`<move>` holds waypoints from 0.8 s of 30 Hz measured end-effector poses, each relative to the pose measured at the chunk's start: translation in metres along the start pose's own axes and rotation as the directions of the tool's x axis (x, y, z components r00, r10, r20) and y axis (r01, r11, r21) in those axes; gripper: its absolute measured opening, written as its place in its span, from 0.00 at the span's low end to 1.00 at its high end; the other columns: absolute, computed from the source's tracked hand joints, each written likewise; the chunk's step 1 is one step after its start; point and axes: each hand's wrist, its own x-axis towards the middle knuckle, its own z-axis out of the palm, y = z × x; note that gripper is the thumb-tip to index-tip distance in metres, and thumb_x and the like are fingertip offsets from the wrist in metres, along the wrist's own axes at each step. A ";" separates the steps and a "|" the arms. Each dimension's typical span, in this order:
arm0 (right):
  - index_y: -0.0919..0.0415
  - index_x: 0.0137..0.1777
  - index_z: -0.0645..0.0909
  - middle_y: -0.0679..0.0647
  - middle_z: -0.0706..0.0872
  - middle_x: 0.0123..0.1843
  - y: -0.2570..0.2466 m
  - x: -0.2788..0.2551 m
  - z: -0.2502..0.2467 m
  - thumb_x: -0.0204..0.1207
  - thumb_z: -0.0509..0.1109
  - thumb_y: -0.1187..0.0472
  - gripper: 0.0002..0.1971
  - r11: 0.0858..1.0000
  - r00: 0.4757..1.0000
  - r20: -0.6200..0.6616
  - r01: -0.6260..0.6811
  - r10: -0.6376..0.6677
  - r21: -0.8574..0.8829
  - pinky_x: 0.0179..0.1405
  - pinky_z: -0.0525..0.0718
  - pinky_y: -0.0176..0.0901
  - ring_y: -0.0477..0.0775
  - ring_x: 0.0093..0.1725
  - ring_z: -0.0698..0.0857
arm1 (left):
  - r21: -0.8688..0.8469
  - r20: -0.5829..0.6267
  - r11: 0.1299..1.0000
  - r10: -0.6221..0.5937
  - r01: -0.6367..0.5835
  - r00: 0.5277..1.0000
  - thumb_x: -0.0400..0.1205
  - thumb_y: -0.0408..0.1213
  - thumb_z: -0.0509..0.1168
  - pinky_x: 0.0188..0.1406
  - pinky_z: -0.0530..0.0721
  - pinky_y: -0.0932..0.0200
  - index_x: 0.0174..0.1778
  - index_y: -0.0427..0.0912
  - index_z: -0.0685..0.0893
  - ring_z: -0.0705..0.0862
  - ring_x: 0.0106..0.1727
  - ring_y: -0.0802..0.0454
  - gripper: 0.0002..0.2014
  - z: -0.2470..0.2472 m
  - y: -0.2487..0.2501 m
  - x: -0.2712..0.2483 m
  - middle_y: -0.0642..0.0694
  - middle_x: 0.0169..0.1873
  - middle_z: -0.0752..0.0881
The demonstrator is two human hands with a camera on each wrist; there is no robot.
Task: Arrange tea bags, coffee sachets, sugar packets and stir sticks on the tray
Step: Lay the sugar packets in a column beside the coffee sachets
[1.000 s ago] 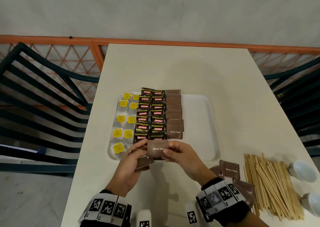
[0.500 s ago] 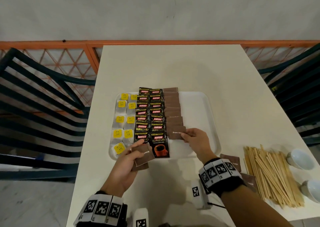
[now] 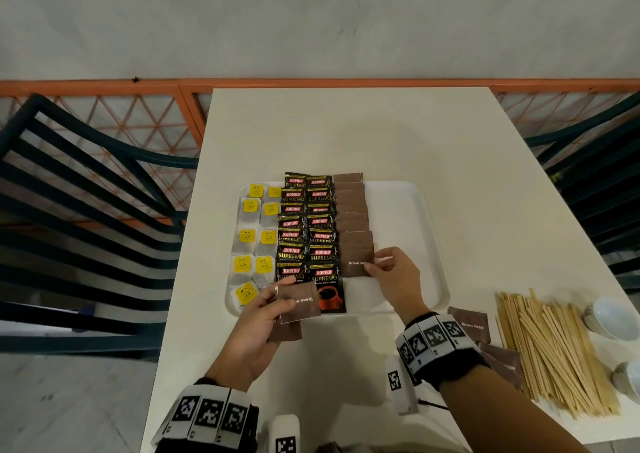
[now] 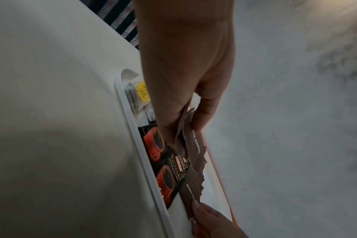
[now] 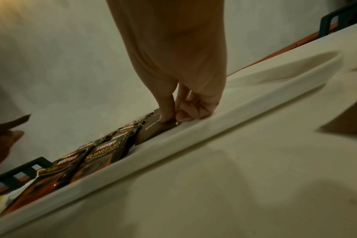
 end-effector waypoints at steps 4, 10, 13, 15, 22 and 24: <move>0.59 0.56 0.78 0.53 0.82 0.48 -0.013 -0.017 0.001 0.74 0.72 0.58 0.13 0.995 0.996 -0.008 0.091 -0.092 -0.043 0.40 0.72 0.33 0.50 0.46 0.79 | 0.014 0.002 1.000 0.007 -0.007 1.000 0.79 0.22 0.59 0.25 0.85 0.59 0.55 0.43 0.84 0.89 0.37 0.50 0.16 -0.001 -0.001 0.001 0.42 0.43 0.89; 0.52 0.52 0.79 0.44 0.83 0.43 -0.042 -0.066 0.005 0.78 0.63 0.46 0.12 0.987 0.830 0.536 0.151 -0.153 0.048 0.36 0.76 0.25 0.43 0.43 0.82 | 0.037 0.007 0.999 0.035 -0.035 0.999 0.79 0.22 0.60 0.24 0.83 0.61 0.52 0.42 0.85 0.88 0.34 0.52 0.14 0.000 -0.003 0.002 0.42 0.39 0.90; 0.52 0.48 0.79 0.44 0.83 0.39 -0.039 -0.075 0.012 0.76 0.70 0.57 0.04 0.981 0.775 0.604 0.116 -0.187 0.156 0.32 0.76 0.26 0.41 0.38 0.80 | 0.031 0.004 0.998 0.058 -0.058 0.998 0.78 0.20 0.60 0.33 0.88 0.59 0.50 0.42 0.85 0.88 0.39 0.49 0.15 0.000 -0.003 0.002 0.42 0.41 0.90; 0.52 0.47 0.79 0.45 0.81 0.39 -0.039 -0.077 0.013 0.76 0.69 0.63 0.05 0.973 0.800 0.567 0.091 -0.198 0.212 0.31 0.77 0.27 0.39 0.37 0.79 | 0.008 0.003 0.997 0.074 -0.074 0.997 0.77 0.19 0.60 0.45 0.88 0.54 0.44 0.39 0.88 0.87 0.46 0.43 0.14 0.000 -0.004 0.001 0.37 0.46 0.88; 0.57 0.56 0.79 0.56 0.88 0.44 -0.044 -0.081 0.010 0.83 0.57 0.64 0.10 0.829 0.780 0.623 -0.311 -0.057 0.465 0.41 0.84 0.40 0.51 0.37 0.86 | 0.103 0.028 0.988 0.116 -0.118 0.993 0.78 0.17 0.59 0.43 0.88 0.60 0.25 0.43 0.90 0.87 0.43 0.47 0.23 -0.001 -0.003 -0.010 0.43 0.42 0.90; 0.60 0.59 0.78 0.59 0.89 0.46 -0.044 -0.080 0.008 0.84 0.55 0.58 0.13 0.767 0.760 0.649 -0.396 -0.035 0.505 0.44 0.85 0.45 0.55 0.40 0.88 | 0.149 0.024 0.981 0.124 -0.127 0.992 0.78 0.18 0.60 0.46 0.86 0.58 0.26 0.44 0.90 0.86 0.43 0.48 0.22 0.000 -0.003 -0.011 0.43 0.42 0.89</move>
